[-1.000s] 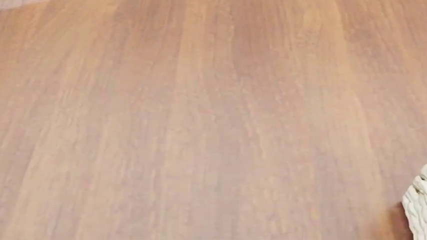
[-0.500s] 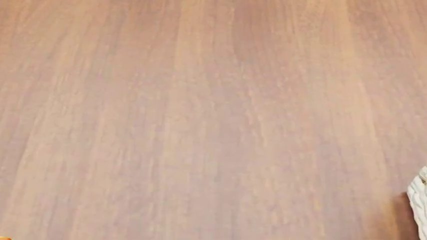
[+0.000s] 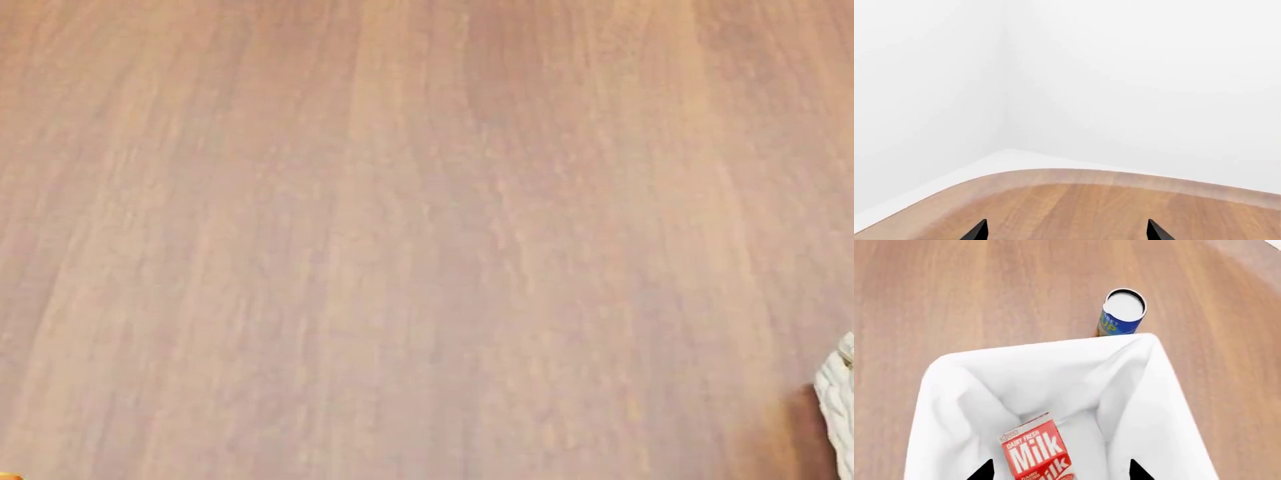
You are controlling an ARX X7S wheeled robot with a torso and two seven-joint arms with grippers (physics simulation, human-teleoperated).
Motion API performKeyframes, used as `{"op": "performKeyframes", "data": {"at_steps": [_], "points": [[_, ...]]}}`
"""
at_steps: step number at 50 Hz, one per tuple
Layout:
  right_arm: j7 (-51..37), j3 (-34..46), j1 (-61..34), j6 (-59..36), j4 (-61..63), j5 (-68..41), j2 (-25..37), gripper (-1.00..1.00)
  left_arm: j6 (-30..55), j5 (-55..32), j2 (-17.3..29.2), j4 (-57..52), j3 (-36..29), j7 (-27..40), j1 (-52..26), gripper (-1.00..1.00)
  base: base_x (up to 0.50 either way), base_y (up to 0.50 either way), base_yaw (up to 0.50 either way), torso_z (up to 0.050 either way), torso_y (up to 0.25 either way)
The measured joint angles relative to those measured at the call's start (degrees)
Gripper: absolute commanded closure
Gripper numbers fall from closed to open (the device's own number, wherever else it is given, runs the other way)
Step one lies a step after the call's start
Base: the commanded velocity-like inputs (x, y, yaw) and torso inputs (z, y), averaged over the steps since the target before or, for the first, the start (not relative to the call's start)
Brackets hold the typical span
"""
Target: Pick the milk and place it in the basket.
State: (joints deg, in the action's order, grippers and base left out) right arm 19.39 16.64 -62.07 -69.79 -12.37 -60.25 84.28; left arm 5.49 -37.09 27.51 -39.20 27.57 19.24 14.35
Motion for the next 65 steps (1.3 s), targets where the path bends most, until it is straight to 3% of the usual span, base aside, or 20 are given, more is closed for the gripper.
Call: {"op": "performKeyframes", "data": {"at_steps": [15,39,65], "points": [[1.73,0.96,-3.1,0.0,0.0,3.23,-0.69,-1.0,-0.07,-0.11,0.05,0.08,0.03,0.08,0.05,-1.0,0.0,0.0,0.0,0.0,0.0],[16.35,16.24,-30.29,2.67,-5.38,29.85,-12.04,-1.0,-0.12,-0.19,0.17,0.2,-0.22,0.14,-0.01,-1.0,0.0,0.0,0.0,0.0,0.0],[17.91,23.47,-47.51,18.77,-17.89,46.13,-23.77,-1.0,-0.86,0.07,0.08,0.19,-0.13,-0.1,0.27,-1.0,0.0,0.0,0.0,0.0,0.0]]}}
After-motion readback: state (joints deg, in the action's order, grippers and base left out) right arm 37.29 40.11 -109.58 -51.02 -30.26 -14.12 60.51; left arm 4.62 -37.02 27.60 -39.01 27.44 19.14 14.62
